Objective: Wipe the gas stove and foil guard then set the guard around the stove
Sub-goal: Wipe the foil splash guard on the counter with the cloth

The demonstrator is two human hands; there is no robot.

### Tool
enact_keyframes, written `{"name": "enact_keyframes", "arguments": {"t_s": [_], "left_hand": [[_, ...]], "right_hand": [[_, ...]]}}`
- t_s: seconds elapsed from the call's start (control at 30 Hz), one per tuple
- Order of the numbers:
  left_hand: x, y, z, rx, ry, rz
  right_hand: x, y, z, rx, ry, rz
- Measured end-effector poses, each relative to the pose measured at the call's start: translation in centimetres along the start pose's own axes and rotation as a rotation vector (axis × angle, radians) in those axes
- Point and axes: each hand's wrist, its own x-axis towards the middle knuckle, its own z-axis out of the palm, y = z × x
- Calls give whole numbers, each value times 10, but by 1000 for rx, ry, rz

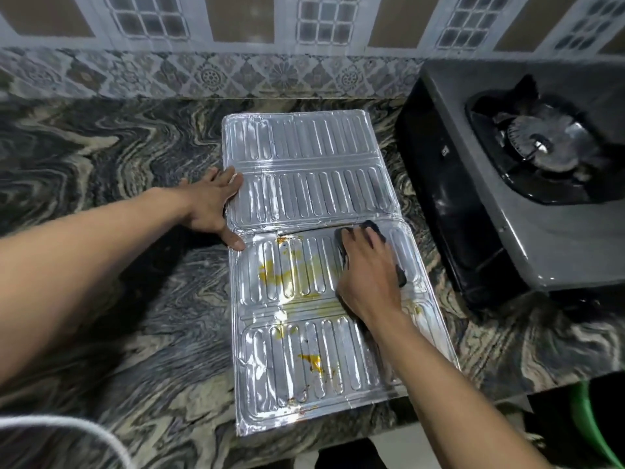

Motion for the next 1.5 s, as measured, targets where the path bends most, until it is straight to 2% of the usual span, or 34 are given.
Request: {"name": "enact_keyframes", "arguments": {"t_s": [0.07,0.2,0.43,0.67,0.83,0.93,1.17,1.3,1.43,1.5], "left_hand": [[-1,-1,1,4,13,2],[4,-7,-2,22,7,33],[7,-12,-7,40,24,64],[7,-13,-6,33,4,53],[6,-12,-6,29,-5,49],[7,-12,-5,-28,-13,39],[8,-8,0,-23,4,4],[8,-4,0,-33,22,3],[3,-2,2,-67,54,6],[1,-3,3,-73,52,-4]], "right_hand": [[10,-13,0,2,7,-75],[9,-58,3,86,-94,-215],[11,-110,19,56,-185,-368],[-11,-108,12,160,-240,-545],[-15,-79,24,98,-238,-660],[-10,-57,23,90,-222,-581],[9,35,6,36,-124,-179],[-4,79,-7,83,-91,20],[-20,57,-1,85,-10,116],[-21,23,4,90,-27,68]]}}
